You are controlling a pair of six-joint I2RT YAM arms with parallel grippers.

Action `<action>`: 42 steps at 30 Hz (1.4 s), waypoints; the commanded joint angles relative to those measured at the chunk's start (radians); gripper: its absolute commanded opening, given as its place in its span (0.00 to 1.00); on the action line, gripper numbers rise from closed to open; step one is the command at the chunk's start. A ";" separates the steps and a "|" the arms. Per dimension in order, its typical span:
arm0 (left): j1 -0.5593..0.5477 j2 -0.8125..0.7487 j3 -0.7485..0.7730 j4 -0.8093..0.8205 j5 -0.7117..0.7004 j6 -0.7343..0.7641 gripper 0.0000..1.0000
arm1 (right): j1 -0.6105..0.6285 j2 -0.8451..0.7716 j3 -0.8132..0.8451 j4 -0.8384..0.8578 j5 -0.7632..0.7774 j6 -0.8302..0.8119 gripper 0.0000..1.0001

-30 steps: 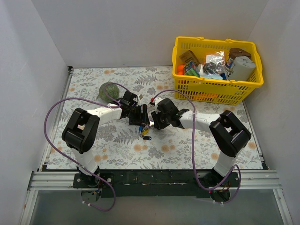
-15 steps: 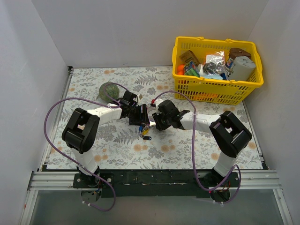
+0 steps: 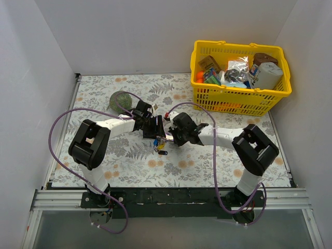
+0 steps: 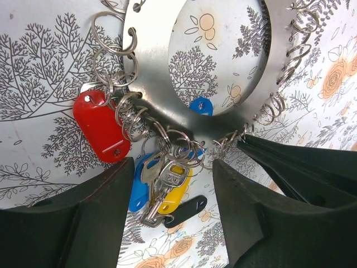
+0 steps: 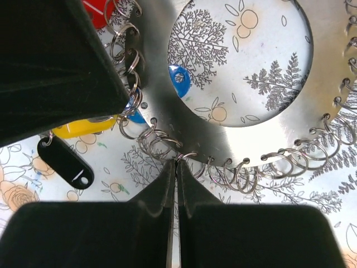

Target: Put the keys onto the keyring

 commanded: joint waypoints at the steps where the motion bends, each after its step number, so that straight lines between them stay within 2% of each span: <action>1: -0.003 -0.030 -0.015 -0.027 -0.064 0.013 0.58 | 0.003 -0.096 0.014 -0.013 0.004 -0.016 0.01; 4: -0.003 -0.049 -0.014 -0.031 -0.073 0.014 0.58 | -0.008 -0.140 -0.012 0.021 -0.034 -0.028 0.01; 10: -0.003 -0.088 -0.021 -0.028 -0.090 0.016 0.57 | -0.077 -0.176 -0.052 0.082 -0.229 -0.016 0.01; 15: -0.003 -0.188 -0.035 0.002 -0.108 0.028 0.57 | -0.154 -0.206 -0.080 0.128 -0.439 -0.014 0.01; 19: -0.003 -0.292 -0.063 0.052 -0.094 0.050 0.63 | -0.189 -0.223 -0.078 0.122 -0.548 -0.075 0.01; 31: -0.003 -0.611 -0.150 0.244 0.122 0.109 0.73 | -0.277 -0.276 0.032 -0.011 -0.892 -0.239 0.01; 36: -0.003 -0.676 -0.137 0.284 0.182 0.132 0.73 | -0.333 -0.311 0.077 -0.062 -1.051 -0.289 0.01; 42: -0.003 -0.713 -0.115 0.299 0.399 0.189 0.74 | -0.350 -0.311 0.176 -0.180 -1.246 -0.338 0.01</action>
